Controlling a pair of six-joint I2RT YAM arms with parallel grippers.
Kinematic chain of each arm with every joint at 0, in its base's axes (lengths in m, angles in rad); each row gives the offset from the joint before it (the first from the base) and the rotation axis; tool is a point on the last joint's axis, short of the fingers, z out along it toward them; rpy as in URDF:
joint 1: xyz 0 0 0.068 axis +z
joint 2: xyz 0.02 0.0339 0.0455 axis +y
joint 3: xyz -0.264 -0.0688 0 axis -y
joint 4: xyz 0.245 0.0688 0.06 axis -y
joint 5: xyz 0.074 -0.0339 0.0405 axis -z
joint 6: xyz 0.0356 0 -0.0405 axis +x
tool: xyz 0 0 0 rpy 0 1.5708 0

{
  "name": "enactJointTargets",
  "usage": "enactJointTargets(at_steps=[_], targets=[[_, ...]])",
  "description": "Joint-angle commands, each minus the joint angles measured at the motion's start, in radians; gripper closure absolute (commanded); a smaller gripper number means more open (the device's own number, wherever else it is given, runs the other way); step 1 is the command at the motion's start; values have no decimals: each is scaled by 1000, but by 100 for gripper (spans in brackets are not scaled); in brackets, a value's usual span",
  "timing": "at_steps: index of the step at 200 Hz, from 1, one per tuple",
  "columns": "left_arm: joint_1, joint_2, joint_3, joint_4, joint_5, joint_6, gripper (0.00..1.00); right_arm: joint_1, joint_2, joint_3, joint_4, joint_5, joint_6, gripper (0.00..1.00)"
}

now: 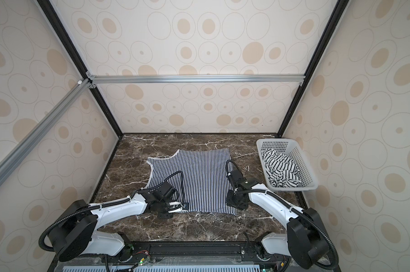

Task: Fold and stack tank tops
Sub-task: Fold the tank top at the center of the table.

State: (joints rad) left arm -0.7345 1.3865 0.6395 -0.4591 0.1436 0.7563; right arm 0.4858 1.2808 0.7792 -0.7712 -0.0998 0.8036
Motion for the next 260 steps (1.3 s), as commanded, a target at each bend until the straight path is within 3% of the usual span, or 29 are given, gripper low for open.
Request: enactJointTargets(at_steps=[1, 134, 213, 260], targets=[[7, 13, 8, -145, 53, 9, 93, -8, -24, -22, -32, 5, 18, 61], [7, 9, 6, -77, 50, -46, 92, -10, -136, -228, -5, -27, 136, 61], [7, -27, -23, -59, 46, -59, 92, -12, -156, -197, -3, 21, 161, 64], [8, -33, -30, -50, 48, -68, 92, -12, -90, -196, 54, -19, 164, 64]])
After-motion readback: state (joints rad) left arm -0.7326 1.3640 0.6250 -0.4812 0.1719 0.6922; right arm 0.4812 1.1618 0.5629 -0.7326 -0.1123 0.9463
